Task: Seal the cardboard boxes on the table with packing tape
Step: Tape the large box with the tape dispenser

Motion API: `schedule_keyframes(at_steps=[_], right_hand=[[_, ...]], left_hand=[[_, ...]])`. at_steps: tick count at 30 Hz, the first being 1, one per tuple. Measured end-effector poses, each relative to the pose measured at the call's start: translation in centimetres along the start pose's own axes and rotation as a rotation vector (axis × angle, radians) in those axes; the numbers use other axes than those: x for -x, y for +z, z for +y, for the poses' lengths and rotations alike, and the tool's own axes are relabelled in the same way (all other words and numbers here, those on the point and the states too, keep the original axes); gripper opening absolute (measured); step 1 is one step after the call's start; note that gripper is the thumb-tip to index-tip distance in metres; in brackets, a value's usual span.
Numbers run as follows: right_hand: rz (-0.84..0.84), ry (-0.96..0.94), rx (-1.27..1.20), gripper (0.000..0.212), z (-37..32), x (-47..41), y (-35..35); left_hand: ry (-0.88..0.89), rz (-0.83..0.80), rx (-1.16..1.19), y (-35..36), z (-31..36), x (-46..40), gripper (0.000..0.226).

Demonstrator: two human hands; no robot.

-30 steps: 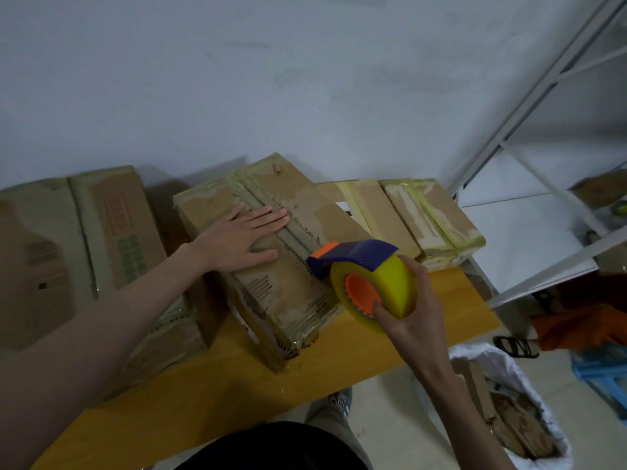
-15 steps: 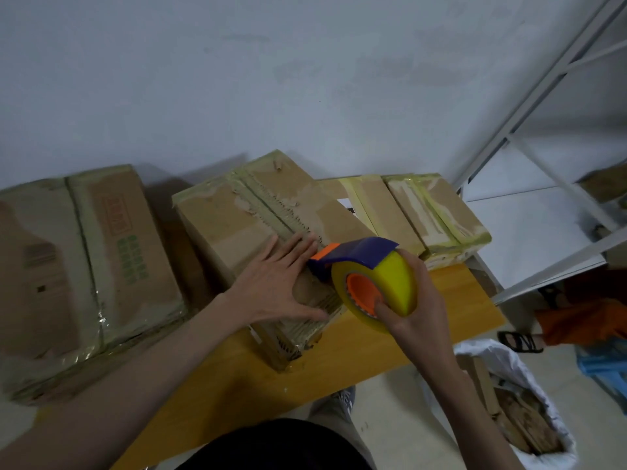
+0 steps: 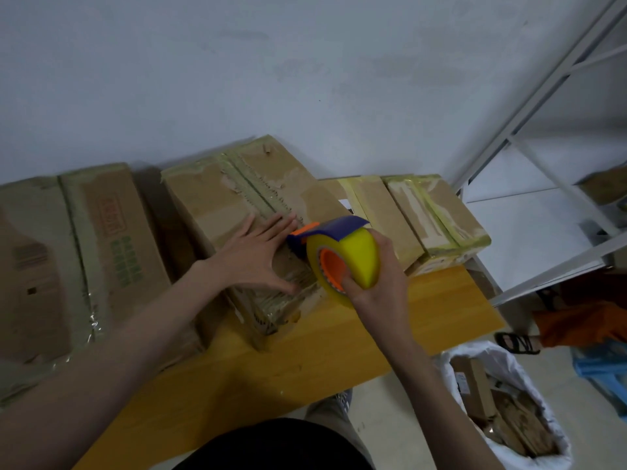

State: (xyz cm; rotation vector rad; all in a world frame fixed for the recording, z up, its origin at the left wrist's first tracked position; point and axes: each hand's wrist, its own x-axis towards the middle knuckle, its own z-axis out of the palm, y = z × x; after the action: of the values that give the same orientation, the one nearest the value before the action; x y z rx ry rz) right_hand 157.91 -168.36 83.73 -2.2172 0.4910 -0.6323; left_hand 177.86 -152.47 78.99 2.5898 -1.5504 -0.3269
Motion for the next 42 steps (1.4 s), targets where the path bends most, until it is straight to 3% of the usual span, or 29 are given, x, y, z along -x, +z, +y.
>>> schedule_keyframes(at_steps=[15, 26, 33, 42], right_hand=[[-0.039, -0.047, -0.017, 0.07, -0.8, -0.3, -1.1], [-0.001, -0.02, -0.011, 0.086, 0.6, 5.3, -8.1], [-0.039, -0.097, 0.079, 0.074, 0.7, 5.3, -8.1], [-0.1, -0.117, 0.169, 0.066, 0.9, 5.6, -9.1]], left_hand=[[-0.069, 0.053, -0.004, 0.2, -0.1, -0.4, 0.143], [-0.081, 0.064, -0.116, 0.7, 0.4, -0.2, 0.128], [-0.084, 0.057, -0.104, 0.6, 1.1, -0.3, 0.109], [-0.085, 0.065, -0.105, 0.6, 0.9, -0.4, 0.109]])
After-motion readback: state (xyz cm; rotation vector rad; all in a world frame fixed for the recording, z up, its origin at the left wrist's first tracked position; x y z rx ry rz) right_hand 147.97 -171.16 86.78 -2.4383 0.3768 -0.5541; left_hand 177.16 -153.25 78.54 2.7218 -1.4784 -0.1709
